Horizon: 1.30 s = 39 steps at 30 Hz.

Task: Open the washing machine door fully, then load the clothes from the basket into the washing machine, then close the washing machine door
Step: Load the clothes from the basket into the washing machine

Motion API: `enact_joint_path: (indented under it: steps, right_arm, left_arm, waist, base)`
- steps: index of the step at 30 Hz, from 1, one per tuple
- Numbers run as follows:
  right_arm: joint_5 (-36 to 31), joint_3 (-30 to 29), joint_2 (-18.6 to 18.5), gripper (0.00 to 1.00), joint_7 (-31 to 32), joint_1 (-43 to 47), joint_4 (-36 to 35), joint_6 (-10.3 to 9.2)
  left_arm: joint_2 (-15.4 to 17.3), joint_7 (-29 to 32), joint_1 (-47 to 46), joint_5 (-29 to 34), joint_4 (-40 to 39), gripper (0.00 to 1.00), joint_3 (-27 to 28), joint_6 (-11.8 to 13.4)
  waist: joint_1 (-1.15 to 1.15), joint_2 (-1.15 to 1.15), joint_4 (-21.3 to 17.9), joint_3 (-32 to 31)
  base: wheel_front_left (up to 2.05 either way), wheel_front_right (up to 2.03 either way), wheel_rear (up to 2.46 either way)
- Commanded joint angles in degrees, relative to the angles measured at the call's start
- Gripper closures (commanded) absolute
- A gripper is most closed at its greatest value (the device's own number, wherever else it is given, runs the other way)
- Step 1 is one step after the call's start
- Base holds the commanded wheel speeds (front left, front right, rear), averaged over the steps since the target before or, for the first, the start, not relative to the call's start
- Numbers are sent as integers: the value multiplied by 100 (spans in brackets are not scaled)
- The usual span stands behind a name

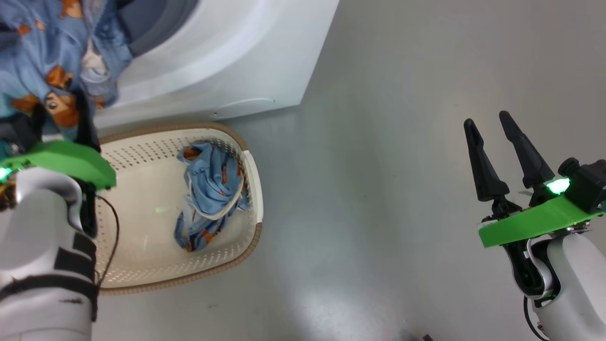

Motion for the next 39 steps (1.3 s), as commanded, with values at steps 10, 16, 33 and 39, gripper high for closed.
enact_joint_path:
  steps: [10,16,33,39]
  right_arm:
    - [-20,103,39,0,-45,-157,-165,25]
    - [-25,82,103,0,-45,-190,-151,25]
    - [-24,39,286,0,-45,-160,-150,25]
    - [-7,103,355,0,-45,-174,-139,25]
  left_arm:
    - [380,-37,-725,43,326,0,60,93]
    - [423,-37,-712,56,236,100,56,153]
    - [188,-37,-225,321,-1473,100,-165,141]
    - [230,-37,-621,393,-1433,100,-309,47]
  waist:
    - [0,0,-219,395]
    - [0,0,-222,379]
    - [0,0,35,281]
    - [0,0,-20,297]
  base:
    - [0,0,0]
    - [0,0,0]
    - [0,0,0]
    - [0,0,0]
